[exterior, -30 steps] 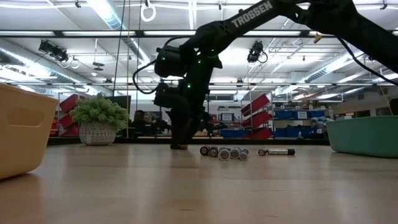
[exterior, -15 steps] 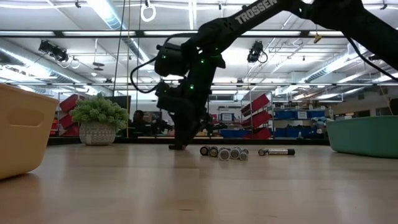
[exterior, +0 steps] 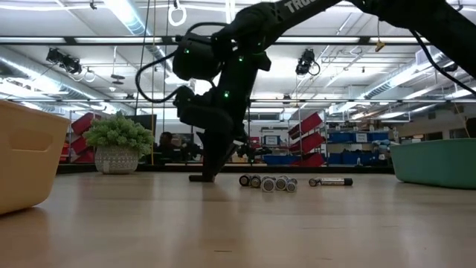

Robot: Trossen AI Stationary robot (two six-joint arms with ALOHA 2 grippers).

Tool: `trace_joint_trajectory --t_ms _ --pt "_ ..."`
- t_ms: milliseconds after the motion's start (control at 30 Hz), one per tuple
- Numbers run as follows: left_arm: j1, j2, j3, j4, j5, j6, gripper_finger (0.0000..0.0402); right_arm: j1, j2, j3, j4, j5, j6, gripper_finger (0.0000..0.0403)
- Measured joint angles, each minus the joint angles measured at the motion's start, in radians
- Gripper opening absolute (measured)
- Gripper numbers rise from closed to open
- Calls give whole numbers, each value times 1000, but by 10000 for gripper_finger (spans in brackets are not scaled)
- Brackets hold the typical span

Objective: Sort batteries
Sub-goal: Put the black battery into the yellow bin

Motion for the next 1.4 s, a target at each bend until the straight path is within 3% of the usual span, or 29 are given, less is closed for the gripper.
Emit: trace_joint_trajectory --t_ms 467,833,967,1233,1400 --pt "-11 122 0 35 68 0 117 106 -81 -5 -12 36 -10 4" --pt "-78 196 0 39 99 -74 117 181 -153 -4 -26 139 23 2" --pt "-99 234 0 41 91 -127 117 211 -213 -3 -9 163 22 2" --pt "-89 276 0 23 -28 -155 117 285 -300 -1 120 164 -12 2" --pt "-88 284 0 -18 -13 -156 117 323 -300 -1 225 160 -30 2"
